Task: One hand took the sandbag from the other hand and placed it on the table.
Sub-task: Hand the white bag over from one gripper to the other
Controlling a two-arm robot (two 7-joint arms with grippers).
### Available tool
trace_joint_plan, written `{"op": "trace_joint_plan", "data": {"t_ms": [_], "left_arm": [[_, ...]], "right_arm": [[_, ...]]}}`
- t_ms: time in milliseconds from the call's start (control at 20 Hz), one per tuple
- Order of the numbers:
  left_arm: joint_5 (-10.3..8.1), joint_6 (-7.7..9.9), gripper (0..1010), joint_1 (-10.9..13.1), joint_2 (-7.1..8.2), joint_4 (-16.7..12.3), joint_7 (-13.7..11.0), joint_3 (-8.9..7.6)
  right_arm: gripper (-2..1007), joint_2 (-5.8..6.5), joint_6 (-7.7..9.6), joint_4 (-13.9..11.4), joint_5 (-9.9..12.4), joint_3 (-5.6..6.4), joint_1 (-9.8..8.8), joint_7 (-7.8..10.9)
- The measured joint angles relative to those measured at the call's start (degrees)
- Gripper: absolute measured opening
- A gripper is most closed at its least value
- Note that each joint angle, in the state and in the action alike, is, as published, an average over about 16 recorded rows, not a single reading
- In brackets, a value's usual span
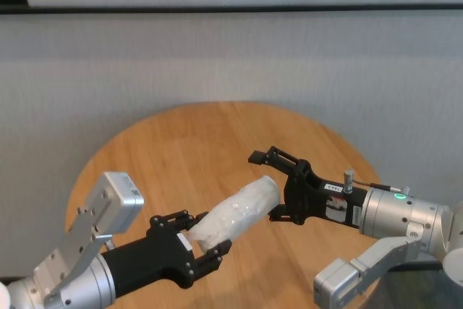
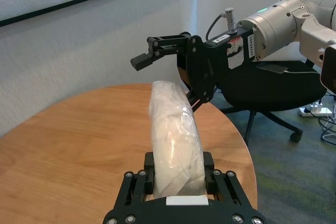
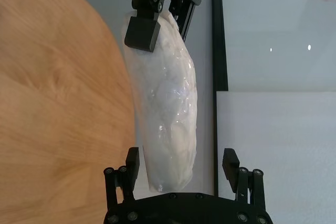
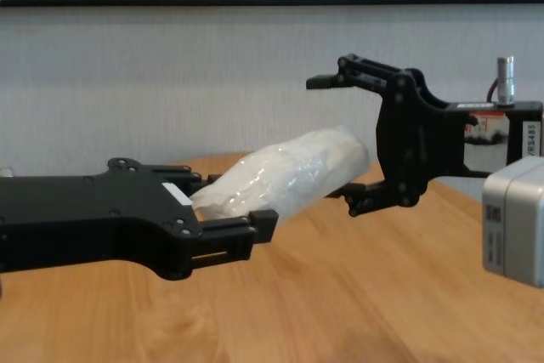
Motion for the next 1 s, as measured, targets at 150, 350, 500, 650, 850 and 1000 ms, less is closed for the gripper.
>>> {"op": "trace_joint_plan", "data": {"t_ms": [150,350,500,650,850,1000], "left_arm": [[0.00,0.00,558,0.00,0.00,0.00,0.00,0.00],[0.00,0.00,558,0.00,0.00,0.00,0.00,0.00],[0.00,0.00,558,0.00,0.00,0.00,0.00,0.00],[0.00,0.00,558,0.00,0.00,0.00,0.00,0.00],[0.00,0.00,558,0.00,0.00,0.00,0.00,0.00],[0.00,0.00,558,0.00,0.00,0.00,0.00,0.00]], "right_arm": [[1001,0.11,-0.08,-0.07,-0.71,-0.14,0.08,-0.32],[1001,0.31,-0.13,-0.23,-1.70,-0.32,0.13,-0.84],[1001,0.50,-0.15,-0.40,-2.45,-0.48,0.14,-1.23],[1000,0.72,-0.11,-0.59,-2.97,-0.61,0.08,-1.52],[1000,0.93,0.06,-0.79,-3.27,-0.69,-0.11,-1.86],[1000,1.06,0.21,-0.91,-3.45,-0.73,-0.30,-2.08]]}}
